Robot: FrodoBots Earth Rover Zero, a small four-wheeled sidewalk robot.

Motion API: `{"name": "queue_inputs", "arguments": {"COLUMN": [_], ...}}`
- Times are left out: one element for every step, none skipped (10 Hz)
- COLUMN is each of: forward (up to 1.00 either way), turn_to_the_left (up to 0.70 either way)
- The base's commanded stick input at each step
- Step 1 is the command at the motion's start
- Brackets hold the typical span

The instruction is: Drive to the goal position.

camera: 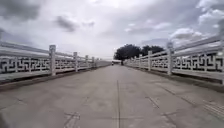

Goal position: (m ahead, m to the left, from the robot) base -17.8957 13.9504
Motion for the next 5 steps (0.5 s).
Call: {"name": "queue_inputs", "arguments": {"forward": [0.70,0.70,0.70,0.70,0.70], "turn_to_the_left": [0.00,0.00,0.00,0.00,0.00]}}
